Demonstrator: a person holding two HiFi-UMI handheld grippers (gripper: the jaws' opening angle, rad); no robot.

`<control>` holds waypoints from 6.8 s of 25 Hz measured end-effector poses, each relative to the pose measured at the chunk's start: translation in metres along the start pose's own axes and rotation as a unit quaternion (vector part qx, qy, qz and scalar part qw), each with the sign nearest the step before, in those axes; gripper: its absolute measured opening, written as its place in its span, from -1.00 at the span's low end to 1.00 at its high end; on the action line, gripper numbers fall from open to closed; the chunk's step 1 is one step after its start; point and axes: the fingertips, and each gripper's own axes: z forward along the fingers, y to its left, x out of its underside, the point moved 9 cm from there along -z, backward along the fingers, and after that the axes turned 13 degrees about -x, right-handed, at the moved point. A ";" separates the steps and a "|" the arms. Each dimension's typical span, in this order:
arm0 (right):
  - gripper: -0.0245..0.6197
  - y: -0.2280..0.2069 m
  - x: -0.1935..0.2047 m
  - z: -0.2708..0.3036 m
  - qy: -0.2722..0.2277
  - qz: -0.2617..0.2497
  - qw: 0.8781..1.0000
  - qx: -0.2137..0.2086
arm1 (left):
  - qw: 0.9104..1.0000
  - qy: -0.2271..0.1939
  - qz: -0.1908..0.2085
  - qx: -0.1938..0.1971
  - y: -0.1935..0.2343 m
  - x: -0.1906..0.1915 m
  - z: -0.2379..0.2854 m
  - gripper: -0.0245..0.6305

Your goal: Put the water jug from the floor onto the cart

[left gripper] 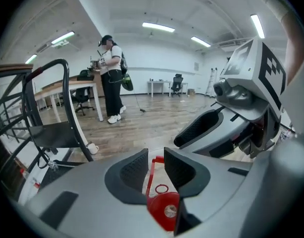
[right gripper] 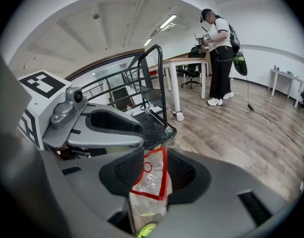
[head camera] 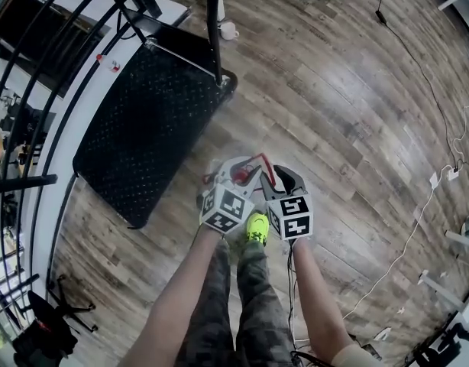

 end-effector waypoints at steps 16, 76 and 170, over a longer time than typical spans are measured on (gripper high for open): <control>-0.52 -0.035 0.020 0.039 0.069 0.004 0.998 -0.004 | 0.998 0.056 0.017 0.021 -0.003 0.032 0.042 -0.63; -0.73 0.044 -0.115 -0.044 0.058 -0.052 0.996 -0.051 | 0.998 0.045 0.034 0.006 0.047 -0.094 -0.053 -0.81; -0.73 0.211 -0.486 0.057 0.098 -0.250 0.932 -0.245 | 0.966 0.072 -0.107 -0.225 0.371 -0.224 -0.231 -0.81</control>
